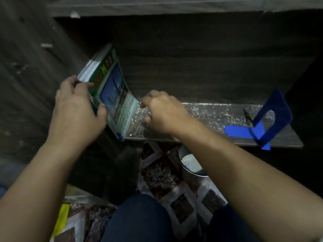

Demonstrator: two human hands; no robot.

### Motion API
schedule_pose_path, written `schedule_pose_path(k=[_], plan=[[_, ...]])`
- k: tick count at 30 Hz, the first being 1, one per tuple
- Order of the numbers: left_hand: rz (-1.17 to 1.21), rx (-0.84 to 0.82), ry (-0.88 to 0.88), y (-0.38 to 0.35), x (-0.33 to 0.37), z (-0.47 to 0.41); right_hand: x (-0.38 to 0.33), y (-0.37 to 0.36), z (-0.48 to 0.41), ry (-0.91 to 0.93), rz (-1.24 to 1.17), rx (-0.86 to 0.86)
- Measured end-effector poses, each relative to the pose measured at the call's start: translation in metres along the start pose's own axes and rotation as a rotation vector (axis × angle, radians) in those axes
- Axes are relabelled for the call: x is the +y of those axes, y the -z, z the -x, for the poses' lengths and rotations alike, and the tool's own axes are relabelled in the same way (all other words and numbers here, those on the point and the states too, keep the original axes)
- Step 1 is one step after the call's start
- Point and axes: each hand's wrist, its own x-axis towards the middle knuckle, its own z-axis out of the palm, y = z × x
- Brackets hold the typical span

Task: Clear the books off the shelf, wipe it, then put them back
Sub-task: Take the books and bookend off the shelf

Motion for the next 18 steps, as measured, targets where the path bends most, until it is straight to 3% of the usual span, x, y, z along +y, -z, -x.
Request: schedule_pose_path(k=[12, 18], plan=[[0.076, -0.006, 0.013, -0.008, -0.014, -0.011, -0.041, -0.016, -0.102, 0.241, -0.139, 0.093], [0.122, 0.017, 0.033, -0.008, -0.015, -0.011, -0.039, -0.018, -0.113, 0.233, -0.083, 0.119]])
